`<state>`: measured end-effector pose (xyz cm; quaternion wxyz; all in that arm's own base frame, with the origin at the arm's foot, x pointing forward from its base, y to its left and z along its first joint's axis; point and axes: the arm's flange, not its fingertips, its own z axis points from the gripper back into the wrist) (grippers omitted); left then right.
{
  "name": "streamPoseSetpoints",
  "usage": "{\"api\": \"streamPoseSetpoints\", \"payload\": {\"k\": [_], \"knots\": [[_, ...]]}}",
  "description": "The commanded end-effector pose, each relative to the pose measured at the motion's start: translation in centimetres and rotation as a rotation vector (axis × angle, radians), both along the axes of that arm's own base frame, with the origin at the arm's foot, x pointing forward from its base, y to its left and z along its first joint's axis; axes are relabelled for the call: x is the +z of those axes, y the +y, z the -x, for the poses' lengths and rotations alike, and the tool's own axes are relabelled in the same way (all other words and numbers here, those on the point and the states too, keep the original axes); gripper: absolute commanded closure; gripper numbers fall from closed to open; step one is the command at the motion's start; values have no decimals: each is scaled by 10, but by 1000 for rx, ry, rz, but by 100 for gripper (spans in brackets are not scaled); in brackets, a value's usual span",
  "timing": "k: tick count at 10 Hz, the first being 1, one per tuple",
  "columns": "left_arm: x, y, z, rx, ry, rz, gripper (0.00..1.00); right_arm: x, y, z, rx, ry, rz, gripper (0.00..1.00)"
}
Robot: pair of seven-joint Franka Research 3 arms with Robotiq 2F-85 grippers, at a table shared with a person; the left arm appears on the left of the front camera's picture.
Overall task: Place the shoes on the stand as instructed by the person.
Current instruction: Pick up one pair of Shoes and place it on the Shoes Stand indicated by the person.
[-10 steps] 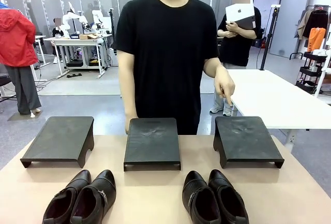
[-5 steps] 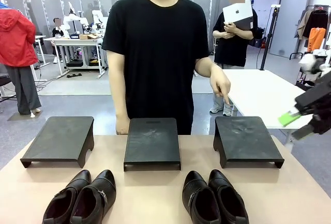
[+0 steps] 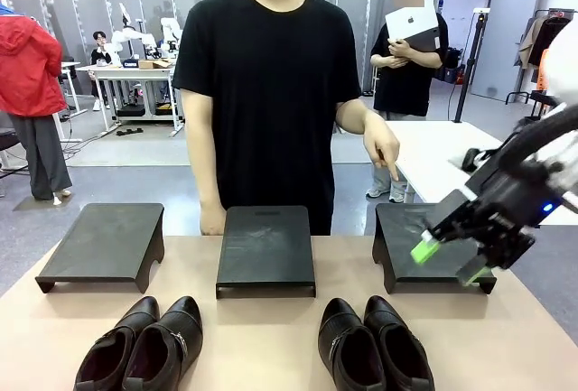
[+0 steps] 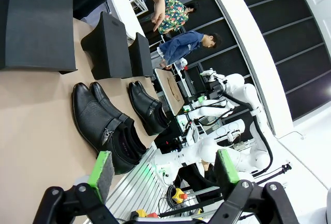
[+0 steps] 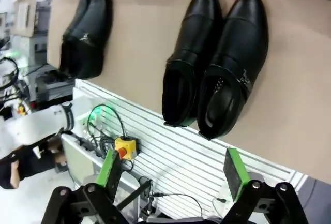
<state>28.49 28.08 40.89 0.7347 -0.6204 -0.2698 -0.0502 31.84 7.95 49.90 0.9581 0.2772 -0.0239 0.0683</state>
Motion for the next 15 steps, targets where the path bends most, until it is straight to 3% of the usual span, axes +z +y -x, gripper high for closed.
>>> {"api": "streamPoseSetpoints", "payload": {"k": [1, 2, 4, 10, 15], "knots": [[2, 0, 2, -4, -17, 8, 0, -29, 39, 11, -80, -7, 112, 0], [2, 0, 2, -4, -17, 8, 0, -50, 55, 14, -102, -69, 204, 0], [2, 0, 2, -4, -17, 8, 0, -78, 73, 19, -123, -64, 227, 0], [2, 0, 2, -4, -17, 8, 0, -132, 91, 35, -75, 46, 359, 0], [2, 0, 2, -4, -17, 8, 0, -167, 97, 32, -77, 44, 417, 0]]}}
